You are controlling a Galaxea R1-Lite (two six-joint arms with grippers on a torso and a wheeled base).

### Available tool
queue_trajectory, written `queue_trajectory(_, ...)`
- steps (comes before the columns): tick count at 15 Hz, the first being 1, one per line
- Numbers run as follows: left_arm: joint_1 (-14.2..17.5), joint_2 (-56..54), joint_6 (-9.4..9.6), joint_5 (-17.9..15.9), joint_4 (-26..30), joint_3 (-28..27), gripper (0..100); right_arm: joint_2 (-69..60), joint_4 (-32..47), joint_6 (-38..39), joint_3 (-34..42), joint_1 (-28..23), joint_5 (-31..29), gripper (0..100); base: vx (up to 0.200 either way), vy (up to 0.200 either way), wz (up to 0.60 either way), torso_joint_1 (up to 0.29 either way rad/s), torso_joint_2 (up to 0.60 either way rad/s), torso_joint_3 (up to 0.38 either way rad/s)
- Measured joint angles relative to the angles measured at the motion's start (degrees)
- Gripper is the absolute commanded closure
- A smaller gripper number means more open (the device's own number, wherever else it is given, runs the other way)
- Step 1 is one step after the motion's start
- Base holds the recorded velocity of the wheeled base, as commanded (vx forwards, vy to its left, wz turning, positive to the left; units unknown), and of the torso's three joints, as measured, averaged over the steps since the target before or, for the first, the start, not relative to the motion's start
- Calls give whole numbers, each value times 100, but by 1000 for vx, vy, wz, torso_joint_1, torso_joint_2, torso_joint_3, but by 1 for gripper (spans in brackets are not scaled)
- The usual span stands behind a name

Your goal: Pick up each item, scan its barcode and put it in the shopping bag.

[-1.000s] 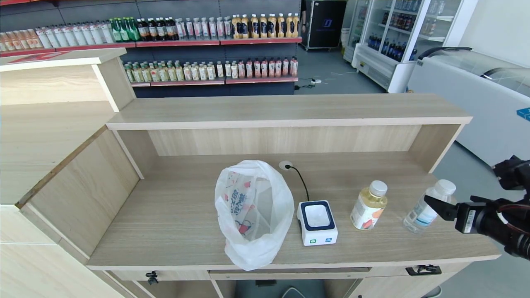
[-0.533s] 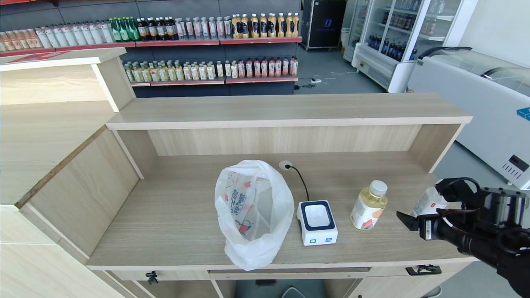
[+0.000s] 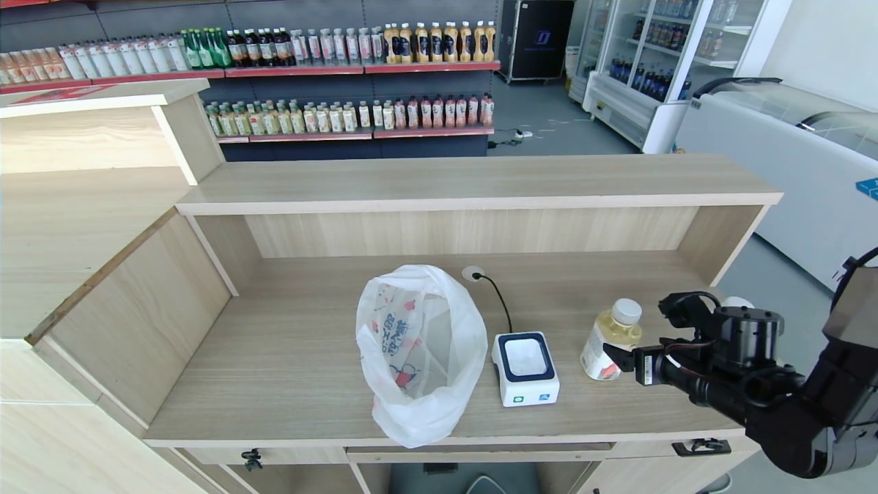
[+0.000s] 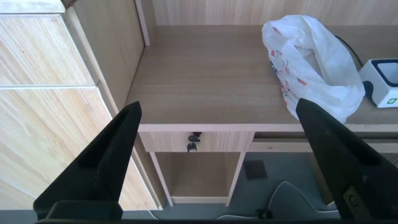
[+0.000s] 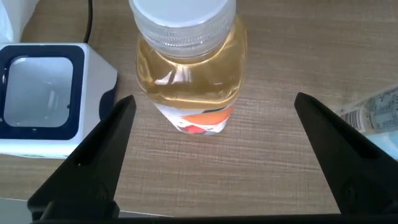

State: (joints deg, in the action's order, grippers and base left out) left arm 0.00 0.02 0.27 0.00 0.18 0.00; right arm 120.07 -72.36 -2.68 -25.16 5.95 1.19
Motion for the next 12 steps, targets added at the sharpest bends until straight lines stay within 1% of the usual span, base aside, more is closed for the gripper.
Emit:
queue_trajectory(2,0,0,0,0,0,0,0,196,-28,0,-199,121,-84,0,0,0,0,0,0,0)
queue_trajectory(7,0,0,0,0,0,0,0,680,-594,4,-325,435,-101,0,0,0,0,0,0,0)
queue_trajectory(9,0,0,0,0,0,0,0,866,-772,-7,-356,483,-119,0,0,0,0,0,0,0)
queue_trajectory(12,0,0,0,0,0,0,0,1102,-1068,-10,-385,502,-327,0,0,0,0,0,0,0)
